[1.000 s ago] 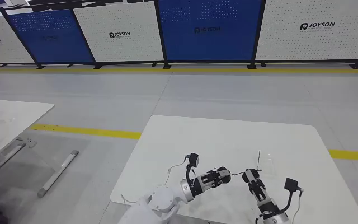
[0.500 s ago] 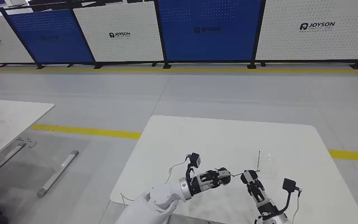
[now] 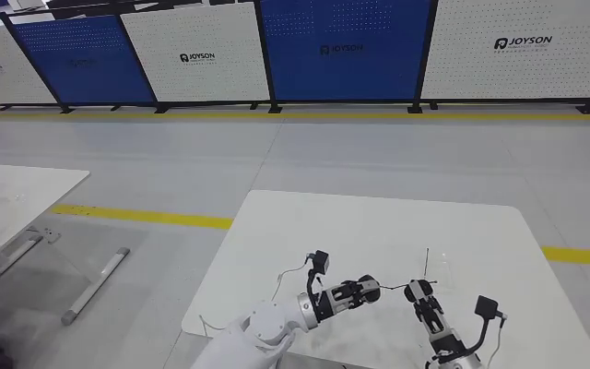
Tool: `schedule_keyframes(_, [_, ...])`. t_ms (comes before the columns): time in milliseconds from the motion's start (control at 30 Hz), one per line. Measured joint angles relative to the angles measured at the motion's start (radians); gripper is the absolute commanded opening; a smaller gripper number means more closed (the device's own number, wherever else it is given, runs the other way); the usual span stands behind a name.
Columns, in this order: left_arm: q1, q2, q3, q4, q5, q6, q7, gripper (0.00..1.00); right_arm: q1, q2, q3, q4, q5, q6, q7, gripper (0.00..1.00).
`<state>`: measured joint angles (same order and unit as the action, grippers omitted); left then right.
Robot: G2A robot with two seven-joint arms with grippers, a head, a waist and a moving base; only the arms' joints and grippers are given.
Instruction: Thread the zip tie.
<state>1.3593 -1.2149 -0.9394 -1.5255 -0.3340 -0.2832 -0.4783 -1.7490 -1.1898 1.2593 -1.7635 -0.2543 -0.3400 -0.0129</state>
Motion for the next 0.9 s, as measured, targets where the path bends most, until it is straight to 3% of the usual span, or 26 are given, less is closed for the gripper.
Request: schedule_keyframes(900, [0.002,0.004,0.007,-0.020,0.030,0.014,0.008,0.00,0.016,0.000,-0.008,0.016,-0.020,0.000,0.033,0.00])
